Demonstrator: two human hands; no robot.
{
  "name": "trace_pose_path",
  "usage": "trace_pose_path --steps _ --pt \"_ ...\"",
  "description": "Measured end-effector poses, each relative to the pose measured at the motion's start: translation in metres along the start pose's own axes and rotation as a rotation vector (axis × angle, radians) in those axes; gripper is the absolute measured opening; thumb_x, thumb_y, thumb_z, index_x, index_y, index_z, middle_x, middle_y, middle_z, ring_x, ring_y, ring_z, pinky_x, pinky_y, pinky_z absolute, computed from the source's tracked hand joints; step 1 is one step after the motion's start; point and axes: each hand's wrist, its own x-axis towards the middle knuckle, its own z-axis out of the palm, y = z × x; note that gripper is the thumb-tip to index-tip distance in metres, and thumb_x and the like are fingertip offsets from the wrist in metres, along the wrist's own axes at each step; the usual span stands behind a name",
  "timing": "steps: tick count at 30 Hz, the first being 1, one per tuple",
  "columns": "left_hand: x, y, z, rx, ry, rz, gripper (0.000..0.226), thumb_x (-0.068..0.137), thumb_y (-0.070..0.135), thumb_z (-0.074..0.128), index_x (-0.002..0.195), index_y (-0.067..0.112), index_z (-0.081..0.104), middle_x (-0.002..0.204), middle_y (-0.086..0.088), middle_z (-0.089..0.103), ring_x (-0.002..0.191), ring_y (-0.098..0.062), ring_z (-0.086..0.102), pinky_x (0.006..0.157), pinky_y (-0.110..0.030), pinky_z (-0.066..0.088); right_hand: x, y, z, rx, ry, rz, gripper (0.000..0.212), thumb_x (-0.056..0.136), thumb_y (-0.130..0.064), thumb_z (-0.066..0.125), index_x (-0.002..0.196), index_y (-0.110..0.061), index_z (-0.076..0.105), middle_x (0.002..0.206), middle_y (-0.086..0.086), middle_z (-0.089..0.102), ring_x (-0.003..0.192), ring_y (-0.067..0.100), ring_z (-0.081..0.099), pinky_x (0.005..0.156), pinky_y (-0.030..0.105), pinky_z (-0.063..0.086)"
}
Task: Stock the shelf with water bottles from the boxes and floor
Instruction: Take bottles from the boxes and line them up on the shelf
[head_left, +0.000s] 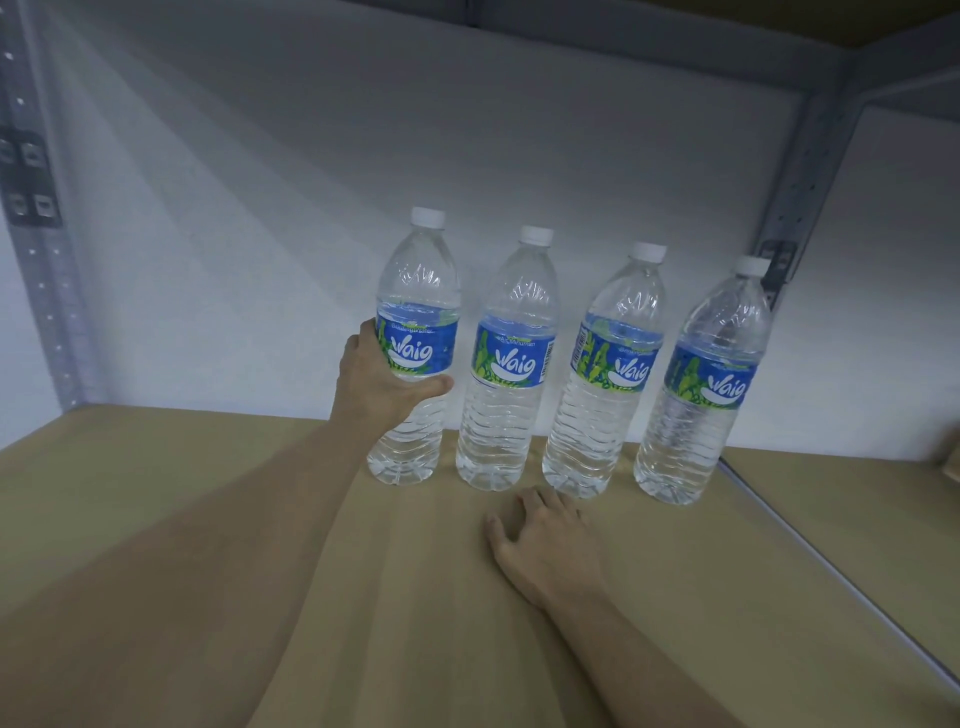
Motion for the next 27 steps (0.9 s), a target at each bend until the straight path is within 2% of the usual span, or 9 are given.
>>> trace_pose_path --steps 3,11,14,17,22,25,27 --pt "-0.002 0.001 0.001 0.004 0.013 -0.008 0.084 0.052 0.039 0.091 0.119 0.017 0.047 0.112 -0.003 0.053 0.094 -0.013 0.049 0.081 -0.027 0.041 -0.001 -0.001 -0.001 -0.008 -0.009 0.005 0.054 0.09 -0.06 0.038 0.126 -0.023 0.056 0.13 -0.008 0.054 0.126 0.015 0.044 0.104 0.033 0.034" --pt "-0.004 0.001 -0.002 -0.024 -0.035 0.003 0.088 0.054 0.036 0.091 0.125 0.016 0.043 0.119 -0.002 0.05 0.098 -0.011 0.046 0.085 -0.025 0.039 0.001 -0.001 0.001 0.013 0.002 0.012 0.054 0.089 -0.06 0.038 0.123 -0.023 0.057 0.128 -0.008 0.055 0.125 0.015 0.045 0.104 0.033 0.035" --pt "-0.002 0.001 -0.005 -0.039 -0.075 -0.001 0.097 0.053 0.039 0.092 0.131 0.018 0.038 0.125 0.0 0.048 0.104 -0.009 0.046 0.091 -0.025 0.04 0.001 -0.001 0.001 0.02 0.006 0.01 0.054 0.09 -0.059 0.039 0.124 -0.022 0.057 0.129 -0.008 0.055 0.125 0.015 0.045 0.104 0.032 0.034" --pt "-0.003 0.0 -0.008 -0.048 -0.127 -0.033 0.113 0.047 0.044 0.093 0.137 0.021 0.03 0.131 0.0 0.045 0.116 -0.013 0.048 0.102 -0.033 0.043 0.0 -0.002 0.0 0.02 0.0 0.012 0.055 0.089 -0.06 0.039 0.125 -0.022 0.057 0.129 -0.008 0.055 0.126 0.014 0.044 0.106 0.033 0.034" --pt "-0.017 -0.002 -0.025 0.068 -0.288 -0.143 0.133 0.052 0.034 0.094 0.152 0.023 0.007 0.145 -0.007 0.031 0.133 -0.023 0.038 0.105 -0.04 0.039 -0.001 -0.003 -0.002 -0.002 -0.011 0.02 0.057 0.091 -0.059 0.041 0.129 -0.019 0.056 0.134 -0.006 0.053 0.129 0.015 0.043 0.107 0.033 0.033" --pt "-0.032 -0.003 -0.042 0.159 -0.325 -0.213 0.123 0.061 0.027 0.091 0.153 0.021 0.009 0.147 -0.01 0.029 0.134 -0.024 0.038 0.101 -0.036 0.038 -0.002 -0.005 -0.005 -0.003 -0.028 0.028 0.058 0.092 -0.058 0.041 0.13 -0.018 0.057 0.134 -0.004 0.054 0.13 0.017 0.044 0.108 0.034 0.034" --pt "-0.047 -0.002 -0.056 0.182 -0.294 -0.226 0.102 0.071 0.026 0.084 0.15 0.019 0.021 0.143 -0.011 0.038 0.128 -0.025 0.045 0.096 -0.032 0.039 -0.004 -0.007 -0.008 0.02 -0.042 0.041 0.057 0.092 -0.057 0.04 0.129 -0.017 0.058 0.133 -0.002 0.055 0.128 0.019 0.045 0.107 0.036 0.036"
